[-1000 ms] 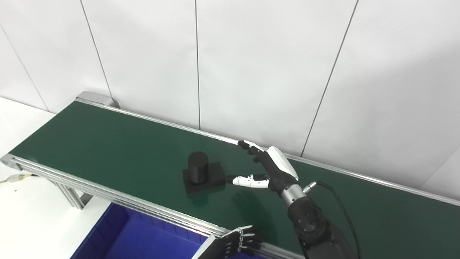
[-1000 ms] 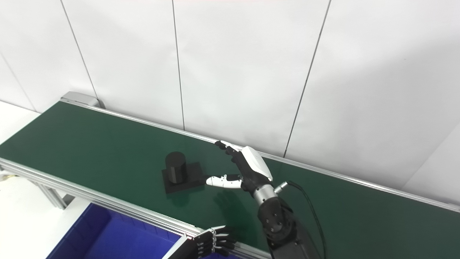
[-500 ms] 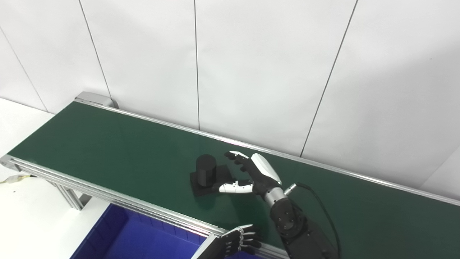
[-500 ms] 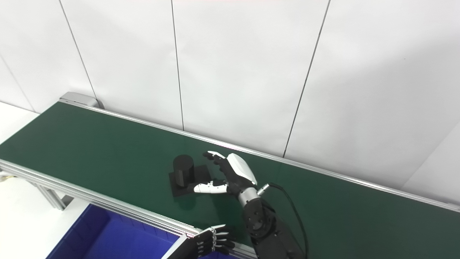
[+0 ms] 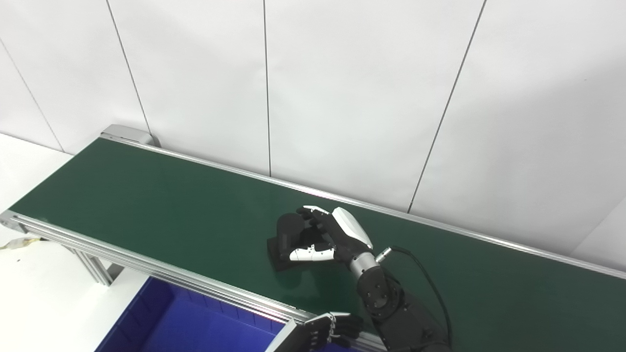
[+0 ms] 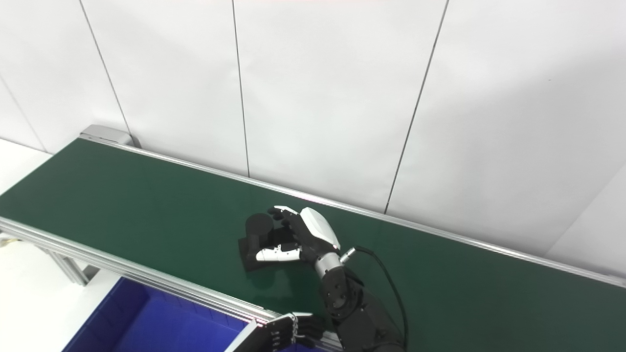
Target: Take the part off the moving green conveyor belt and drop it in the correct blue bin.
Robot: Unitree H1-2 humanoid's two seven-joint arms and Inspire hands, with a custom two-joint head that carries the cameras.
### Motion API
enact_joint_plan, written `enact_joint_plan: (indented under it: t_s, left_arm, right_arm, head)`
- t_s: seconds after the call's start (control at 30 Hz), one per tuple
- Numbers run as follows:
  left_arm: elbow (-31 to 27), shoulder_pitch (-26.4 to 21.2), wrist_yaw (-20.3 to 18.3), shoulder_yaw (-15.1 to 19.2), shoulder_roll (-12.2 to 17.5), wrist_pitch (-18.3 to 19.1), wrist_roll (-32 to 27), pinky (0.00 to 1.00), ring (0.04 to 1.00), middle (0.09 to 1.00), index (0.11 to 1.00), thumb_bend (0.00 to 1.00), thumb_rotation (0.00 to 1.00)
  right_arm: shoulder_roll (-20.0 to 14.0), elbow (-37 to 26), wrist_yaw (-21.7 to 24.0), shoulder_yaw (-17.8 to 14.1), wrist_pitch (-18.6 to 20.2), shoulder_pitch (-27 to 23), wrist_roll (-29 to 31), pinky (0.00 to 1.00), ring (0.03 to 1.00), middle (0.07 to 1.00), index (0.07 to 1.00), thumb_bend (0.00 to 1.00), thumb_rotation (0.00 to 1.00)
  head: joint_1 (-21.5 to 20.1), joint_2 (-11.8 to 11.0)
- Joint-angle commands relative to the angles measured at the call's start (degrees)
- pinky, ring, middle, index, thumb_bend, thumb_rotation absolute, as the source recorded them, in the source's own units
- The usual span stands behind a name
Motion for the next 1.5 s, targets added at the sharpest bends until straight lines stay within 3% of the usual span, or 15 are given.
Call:
enact_joint_plan:
  t_s: [0.0, 0.07, 0.17, 0.2, 0.23, 0.27, 0.3, 0.5, 1.13, 1.3, 1.47]
  left_arm:
    - [-2.0, -0.2, 0.2, -0.3, -0.3, -1.9, 0.0, 0.71, 0.760, 0.774, 0.763, 0.88, 0.39]
    - [-2.0, -0.1, 0.1, -0.2, -0.4, -2.0, -0.1, 0.71, 0.761, 0.777, 0.767, 0.87, 0.39]
    - [-2.4, 0.1, 0.1, -0.2, -0.4, -1.8, -0.2, 0.71, 0.766, 0.780, 0.770, 0.87, 0.40]
    - [-2.5, 0.1, 0.1, -0.2, -0.4, -1.8, -0.2, 0.72, 0.766, 0.780, 0.770, 0.87, 0.40]
    - [-2.6, 0.1, 0.1, -0.2, -0.4, -1.6, -0.2, 0.72, 0.768, 0.782, 0.773, 0.87, 0.40]
    - [-2.7, 0.2, 0.1, -0.2, -0.4, -1.5, -0.2, 0.72, 0.771, 0.785, 0.777, 0.87, 0.40]
    - [-2.8, 0.2, 0.1, -0.2, -0.4, -1.6, -0.3, 0.72, 0.774, 0.789, 0.781, 0.86, 0.40]
    - [-3.6, 0.5, 0.0, -0.1, -0.3, -1.1, -0.3, 0.74, 0.784, 0.800, 0.794, 0.86, 0.40]
    - [-4.4, 0.7, 0.0, 0.1, -0.2, -0.4, -0.4, 0.75, 0.789, 0.808, 0.813, 0.86, 0.41]
    - [-4.1, 0.6, 0.0, 0.1, -0.3, -0.6, -0.5, 0.75, 0.791, 0.811, 0.819, 0.86, 0.41]
    - [-3.8, 0.5, 0.1, 0.2, -0.2, -0.9, -0.3, 0.74, 0.789, 0.813, 0.823, 0.86, 0.42]
  right_arm:
    - [1.8, 0.7, -2.4, -0.1, -4.0, -3.5, 0.3, 0.74, 0.810, 0.823, 0.832, 0.82, 0.43]
    - [1.9, 1.7, -4.2, 0.3, -5.1, -3.6, -0.3, 0.72, 0.793, 0.805, 0.817, 0.81, 0.40]
    - [1.9, 2.4, -7.1, 0.7, -6.4, -3.5, -1.2, 0.67, 0.727, 0.735, 0.751, 0.74, 0.15]
    - [2.1, 2.7, -8.2, 0.4, -6.9, -3.3, -1.0, 0.67, 0.722, 0.729, 0.745, 0.73, 0.12]
    - [2.3, 3.0, -9.5, 0.1, -7.4, -3.2, -0.9, 0.62, 0.672, 0.694, 0.711, 0.72, 0.06]
    - [2.4, 3.3, -10.9, -0.2, -7.9, -3.0, -0.7, 0.56, 0.523, 0.582, 0.609, 0.60, 0.02]
    - [2.6, 3.4, -12.5, -0.5, -8.5, -2.8, -0.7, 0.51, 0.444, 0.521, 0.564, 0.54, 0.01]
    - [2.4, 3.9, -16.3, -0.2, -9.9, -2.8, -1.5, 0.37, 0.452, 0.523, 0.497, 0.50, 0.00]
    - [1.2, -1.0, -16.5, -0.8, -9.8, -0.7, -1.1, 0.37, 0.445, 0.547, 0.485, 0.50, 0.00]
    - [0.3, -5.1, -15.3, -1.9, -9.9, 1.1, 0.3, 0.40, 0.444, 0.533, 0.484, 0.50, 0.00]
    - [-0.7, -13.9, -14.4, -3.8, -7.9, 4.7, 1.4, 0.36, 0.439, 0.526, 0.495, 0.50, 0.00]
  head:
    - [0.0, 0.1]
    - [0.0, 0.1]
    - [-0.2, 0.6]
    - [-0.3, 0.7]
    - [-0.5, 0.8]
    - [-0.5, 0.8]
    - [-0.6, 1.0]
    - [-0.8, 1.3]
    - [-1.2, 1.8]
    - [-1.4, 1.8]
    - [-2.4, 1.8]
